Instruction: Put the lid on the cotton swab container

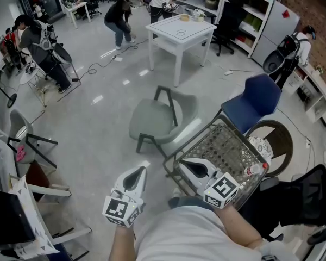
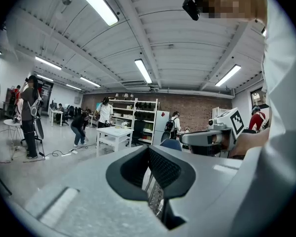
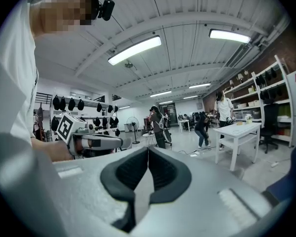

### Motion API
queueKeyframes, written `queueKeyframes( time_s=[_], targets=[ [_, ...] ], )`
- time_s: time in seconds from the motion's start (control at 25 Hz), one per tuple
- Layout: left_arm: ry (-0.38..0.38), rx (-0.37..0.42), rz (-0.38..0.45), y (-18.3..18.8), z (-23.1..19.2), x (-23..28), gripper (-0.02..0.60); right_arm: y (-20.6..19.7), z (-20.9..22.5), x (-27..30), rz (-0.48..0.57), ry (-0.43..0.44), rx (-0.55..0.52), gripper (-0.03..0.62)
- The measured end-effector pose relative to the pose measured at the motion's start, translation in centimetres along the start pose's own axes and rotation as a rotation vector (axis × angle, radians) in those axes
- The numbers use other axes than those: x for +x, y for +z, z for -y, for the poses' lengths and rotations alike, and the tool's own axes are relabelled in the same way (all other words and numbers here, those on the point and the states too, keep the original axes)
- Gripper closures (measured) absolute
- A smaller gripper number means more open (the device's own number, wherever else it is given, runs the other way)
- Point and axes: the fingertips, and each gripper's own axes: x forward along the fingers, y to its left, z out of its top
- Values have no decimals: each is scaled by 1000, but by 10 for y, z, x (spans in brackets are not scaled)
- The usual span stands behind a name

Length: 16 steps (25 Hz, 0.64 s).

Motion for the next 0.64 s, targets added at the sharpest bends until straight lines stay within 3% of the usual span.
queueKeyframes(
  time_s=[0.64],
  targets=[
    [-1,15,-27,-9,7,6,574,-9,4,-11,-14,-10,4,589]
  ],
)
